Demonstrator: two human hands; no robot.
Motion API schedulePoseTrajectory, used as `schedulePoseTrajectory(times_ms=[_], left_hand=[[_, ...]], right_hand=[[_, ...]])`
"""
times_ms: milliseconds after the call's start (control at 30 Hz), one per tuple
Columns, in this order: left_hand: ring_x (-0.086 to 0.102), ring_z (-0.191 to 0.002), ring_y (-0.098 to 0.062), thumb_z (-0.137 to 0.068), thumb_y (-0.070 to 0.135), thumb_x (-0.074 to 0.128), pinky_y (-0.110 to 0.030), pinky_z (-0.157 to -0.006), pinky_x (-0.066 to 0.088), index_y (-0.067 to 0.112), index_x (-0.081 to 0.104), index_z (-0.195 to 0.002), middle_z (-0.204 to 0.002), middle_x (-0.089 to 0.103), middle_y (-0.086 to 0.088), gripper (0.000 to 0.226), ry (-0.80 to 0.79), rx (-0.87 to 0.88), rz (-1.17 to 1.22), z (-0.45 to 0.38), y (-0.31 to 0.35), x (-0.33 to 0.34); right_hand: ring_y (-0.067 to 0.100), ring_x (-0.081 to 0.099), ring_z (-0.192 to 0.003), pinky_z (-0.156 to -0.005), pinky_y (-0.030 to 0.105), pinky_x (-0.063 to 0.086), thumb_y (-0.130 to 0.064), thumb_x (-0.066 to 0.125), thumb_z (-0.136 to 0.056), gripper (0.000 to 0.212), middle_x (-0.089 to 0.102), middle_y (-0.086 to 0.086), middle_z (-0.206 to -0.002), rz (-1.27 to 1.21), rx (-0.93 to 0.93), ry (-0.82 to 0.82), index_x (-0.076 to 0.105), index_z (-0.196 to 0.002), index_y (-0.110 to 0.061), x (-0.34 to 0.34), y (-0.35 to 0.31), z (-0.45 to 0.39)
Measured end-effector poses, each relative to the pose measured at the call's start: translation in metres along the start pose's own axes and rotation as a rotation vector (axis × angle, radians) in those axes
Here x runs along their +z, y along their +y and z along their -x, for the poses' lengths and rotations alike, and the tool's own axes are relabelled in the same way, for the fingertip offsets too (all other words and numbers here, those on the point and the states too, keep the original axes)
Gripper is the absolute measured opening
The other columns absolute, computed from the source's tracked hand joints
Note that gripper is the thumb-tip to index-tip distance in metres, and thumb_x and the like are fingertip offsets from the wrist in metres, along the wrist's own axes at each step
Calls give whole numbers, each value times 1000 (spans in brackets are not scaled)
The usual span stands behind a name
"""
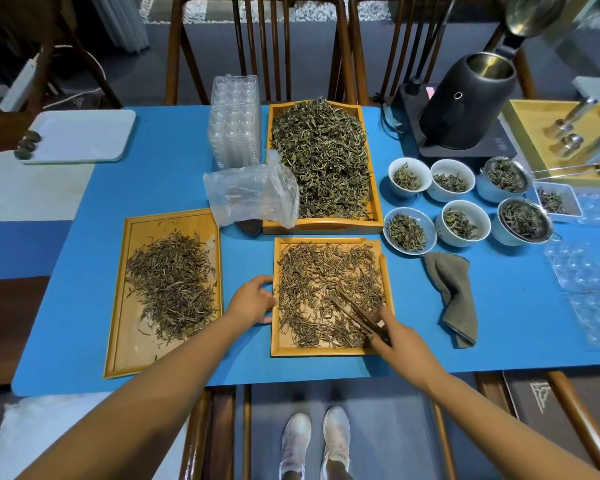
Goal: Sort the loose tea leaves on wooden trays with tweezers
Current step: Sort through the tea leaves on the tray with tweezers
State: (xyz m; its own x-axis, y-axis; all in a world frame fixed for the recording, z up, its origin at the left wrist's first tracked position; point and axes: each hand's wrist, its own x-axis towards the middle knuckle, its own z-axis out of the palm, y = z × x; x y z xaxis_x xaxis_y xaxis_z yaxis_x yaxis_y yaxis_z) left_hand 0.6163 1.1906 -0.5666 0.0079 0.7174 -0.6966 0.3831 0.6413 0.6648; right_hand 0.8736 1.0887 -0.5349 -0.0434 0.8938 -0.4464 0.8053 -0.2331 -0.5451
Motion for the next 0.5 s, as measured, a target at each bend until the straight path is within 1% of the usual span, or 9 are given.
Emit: schedulePoseTrajectory(times_ms=[67, 167, 233, 300, 400, 500], left_hand=[[54, -94, -22, -89, -6, 53, -42, -78, 56, 13, 44, -137, -83, 51, -3, 52, 3, -2, 4, 0, 0, 0], [54, -92, -22, -89, -6, 53, -41, -77, 56, 13, 44, -137, -82, 51, -2, 52, 4, -4, 1, 0, 0, 0], [55, -92, -22, -89, -6, 53, -42, -78, 56, 13, 44, -137, -82, 51, -2, 52, 6, -6, 3, 0, 0, 0], [55, -93, -22, -89, -6, 53, -43, -79, 56, 13, 44, -136, -82, 52, -2, 52, 3, -9, 1, 0, 0, 0], [54, -91, -22, -89, -7, 53, -42, -78, 57, 13, 44, -136, -80, 52, -2, 52, 3, -12, 10, 0, 1, 0], [54, -90, -22, -89, -7, 52, -42, -79, 57, 13, 44, -137, -79, 51, -2, 52, 3, -14, 19, 1, 1, 0]], right_hand=[[22, 53, -71, -60, 32, 39, -20, 51, -93, 17, 61, 8, -89, 22, 6, -17, 40, -105, -16, 1, 2, 4], [18, 50, -66, -56, 28, 36, -22, 50, -93, 16, 60, 8, -86, 43, -7, -25, 40, -104, -15, 1, 3, 11], [13, 47, -62, -54, 23, 36, -24, 51, -93, 18, 57, 4, -80, 36, -44, -40, 41, -105, -14, 1, 0, 14], [10, 44, -59, -52, 17, 33, -24, 51, -92, 18, 52, 0, -76, 43, -102, -91, 41, -104, -15, 4, -6, 15], [15, 43, -64, -54, 20, 33, -22, 50, -91, 14, 50, 0, -78, 71, -183, -154, 39, -98, -16, 12, -14, 15], [16, 42, -66, -55, 22, 31, -20, 48, -91, 14, 48, 0, -78, 91, -224, -168, 34, -93, -21, 22, -22, 13]])
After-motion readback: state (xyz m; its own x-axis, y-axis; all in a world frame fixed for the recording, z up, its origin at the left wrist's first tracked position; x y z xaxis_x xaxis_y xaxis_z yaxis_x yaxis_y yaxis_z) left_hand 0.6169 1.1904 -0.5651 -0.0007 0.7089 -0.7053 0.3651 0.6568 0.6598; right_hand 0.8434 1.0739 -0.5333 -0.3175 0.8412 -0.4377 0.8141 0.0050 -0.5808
